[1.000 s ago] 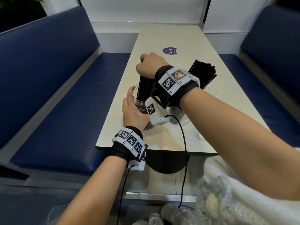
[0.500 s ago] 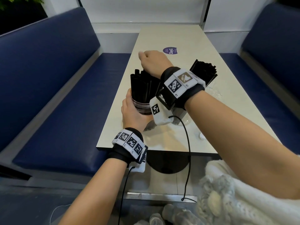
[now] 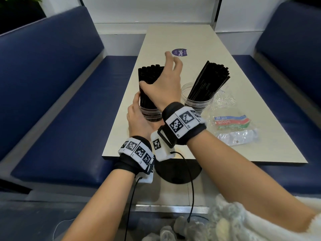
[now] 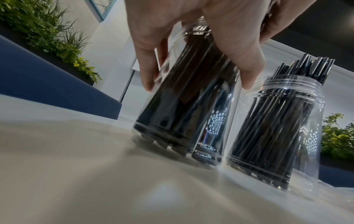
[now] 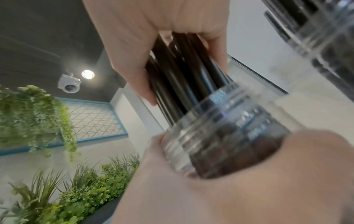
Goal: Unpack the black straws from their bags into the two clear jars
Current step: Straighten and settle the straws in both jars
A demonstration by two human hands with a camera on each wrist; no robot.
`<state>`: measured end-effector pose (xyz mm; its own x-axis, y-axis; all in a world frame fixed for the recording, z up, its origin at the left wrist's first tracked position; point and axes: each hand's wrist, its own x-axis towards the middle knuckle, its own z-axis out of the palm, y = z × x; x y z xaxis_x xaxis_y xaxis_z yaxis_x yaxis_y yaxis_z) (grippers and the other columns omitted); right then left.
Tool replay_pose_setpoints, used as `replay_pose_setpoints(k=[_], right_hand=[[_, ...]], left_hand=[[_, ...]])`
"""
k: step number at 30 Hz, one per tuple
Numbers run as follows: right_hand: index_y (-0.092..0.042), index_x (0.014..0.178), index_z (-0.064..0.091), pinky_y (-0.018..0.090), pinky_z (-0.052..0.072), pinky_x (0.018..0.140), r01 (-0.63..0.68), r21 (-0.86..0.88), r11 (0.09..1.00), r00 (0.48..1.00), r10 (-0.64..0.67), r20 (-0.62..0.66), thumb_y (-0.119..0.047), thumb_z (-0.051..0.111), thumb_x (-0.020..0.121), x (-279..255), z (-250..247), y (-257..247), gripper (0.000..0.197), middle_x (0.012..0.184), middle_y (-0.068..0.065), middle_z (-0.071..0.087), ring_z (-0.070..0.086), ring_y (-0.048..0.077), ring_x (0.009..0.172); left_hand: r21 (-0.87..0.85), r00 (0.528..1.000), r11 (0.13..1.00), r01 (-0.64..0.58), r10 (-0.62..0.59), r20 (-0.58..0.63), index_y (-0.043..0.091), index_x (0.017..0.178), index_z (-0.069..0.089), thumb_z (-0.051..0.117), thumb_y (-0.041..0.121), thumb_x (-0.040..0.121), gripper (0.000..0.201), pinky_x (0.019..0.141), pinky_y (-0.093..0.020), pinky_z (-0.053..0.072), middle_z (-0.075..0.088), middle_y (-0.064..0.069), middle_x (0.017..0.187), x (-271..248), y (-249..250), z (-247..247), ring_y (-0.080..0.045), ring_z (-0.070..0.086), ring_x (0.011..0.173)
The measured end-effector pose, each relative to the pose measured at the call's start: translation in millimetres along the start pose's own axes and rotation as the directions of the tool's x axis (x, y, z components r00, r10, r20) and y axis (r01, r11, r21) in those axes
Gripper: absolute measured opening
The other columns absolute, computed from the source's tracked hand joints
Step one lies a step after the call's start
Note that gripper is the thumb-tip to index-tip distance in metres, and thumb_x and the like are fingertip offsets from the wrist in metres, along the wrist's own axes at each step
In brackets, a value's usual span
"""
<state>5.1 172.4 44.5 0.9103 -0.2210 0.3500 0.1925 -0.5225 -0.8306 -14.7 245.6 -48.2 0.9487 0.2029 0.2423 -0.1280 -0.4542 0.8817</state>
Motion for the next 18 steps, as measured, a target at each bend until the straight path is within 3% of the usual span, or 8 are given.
replay_pose_setpoints(k=[1, 3, 4, 8, 11, 15, 18], right_hand=[[-0.018, 0.141, 0.021, 0.029, 0.041, 0.096, -0.027, 0.108, 0.994, 0.999, 0.031, -0.031, -0.018, 0.071, 0.069, -3.1, 1.0, 1.5, 0.087, 0.147, 0.009, 0.019, 0.041, 0.028, 0.125], [-0.019, 0.143, 0.016, 0.010, 0.025, 0.094, -0.095, 0.284, 0.954, 0.992, 0.113, -0.050, -0.013, 0.072, 0.069, -8.8, 2.7, 4.5, 0.093, 0.146, 0.008, 0.022, 0.035, 0.020, 0.129], [-0.020, 0.143, 0.015, 0.008, 0.022, 0.092, -0.125, 0.340, 0.932, 0.988, 0.149, -0.045, -0.012, 0.073, 0.069, -11.1, 3.6, 5.8, 0.095, 0.145, 0.007, 0.025, 0.034, 0.018, 0.130], [-0.023, 0.141, 0.023, 0.026, 0.036, 0.106, -0.205, 0.414, 0.887, 0.975, 0.223, 0.004, -0.016, 0.074, 0.070, -14.5, 4.8, 7.8, 0.088, 0.140, 0.005, 0.043, 0.045, 0.020, 0.126], [-0.022, 0.139, 0.030, 0.028, 0.040, 0.104, -0.235, 0.461, 0.856, 0.970, 0.233, 0.064, -0.019, 0.076, 0.071, -15.7, 5.1, 9.3, 0.083, 0.134, 0.003, 0.050, 0.051, 0.018, 0.120], [-0.023, 0.143, 0.022, 0.037, 0.041, 0.107, -0.223, 0.396, 0.891, 0.973, 0.178, 0.147, -0.023, 0.081, 0.066, -18.6, 9.6, 13.5, 0.097, 0.137, 0.005, 0.047, 0.050, 0.019, 0.122], [-0.022, 0.144, 0.018, 0.031, 0.040, 0.106, -0.192, 0.353, 0.916, 0.974, 0.134, 0.182, -0.020, 0.081, 0.066, -16.9, 8.2, 14.8, 0.101, 0.137, 0.004, 0.047, 0.049, 0.019, 0.123]], left_hand=[[-0.001, 1.000, 1.000, -0.007, 0.007, -0.006, 0.024, 0.145, 0.022, 0.081, 0.024, 0.061, 0.103, 0.098, -0.031, 0.032, 0.037, -0.009, 0.138, -0.2, -0.6, 0.3, -0.025, 0.036, 0.131], [0.004, 1.000, 1.000, -0.016, 0.016, -0.018, 0.022, 0.145, 0.022, 0.080, 0.017, 0.063, 0.100, 0.097, -0.027, 0.030, 0.037, -0.010, 0.138, -0.7, -1.3, -0.3, -0.025, 0.036, 0.131], [0.010, 1.000, 1.000, -0.017, 0.017, -0.022, 0.021, 0.145, 0.022, 0.080, 0.016, 0.064, 0.099, 0.098, -0.027, 0.030, 0.038, -0.010, 0.138, -0.7, -1.9, -0.5, -0.025, 0.035, 0.131], [0.011, 1.000, 1.000, 0.014, -0.014, -0.016, 0.021, 0.146, 0.020, 0.081, 0.020, 0.062, 0.103, 0.103, -0.035, 0.034, 0.038, -0.009, 0.138, -0.3, -2.4, -1.2, -0.026, 0.037, 0.130], [0.018, 1.000, 1.000, 0.003, -0.002, -0.021, 0.023, 0.147, 0.016, 0.083, 0.029, 0.060, 0.110, 0.105, -0.044, 0.038, 0.039, -0.007, 0.137, 0.4, -5.0, -0.2, -0.027, 0.041, 0.128], [0.020, 0.999, 1.000, 0.002, -0.001, -0.046, 0.024, 0.147, 0.013, 0.083, 0.022, 0.061, 0.111, 0.105, -0.041, 0.040, 0.043, -0.005, 0.132, 2.6, -7.2, 1.8, -0.023, 0.042, 0.127], [0.015, 0.999, 1.000, 0.006, -0.005, -0.047, 0.020, 0.146, 0.018, 0.083, 0.023, 0.060, 0.108, 0.104, -0.041, 0.041, 0.045, -0.004, 0.130, 3.5, -8.5, 2.0, -0.022, 0.045, 0.124]])
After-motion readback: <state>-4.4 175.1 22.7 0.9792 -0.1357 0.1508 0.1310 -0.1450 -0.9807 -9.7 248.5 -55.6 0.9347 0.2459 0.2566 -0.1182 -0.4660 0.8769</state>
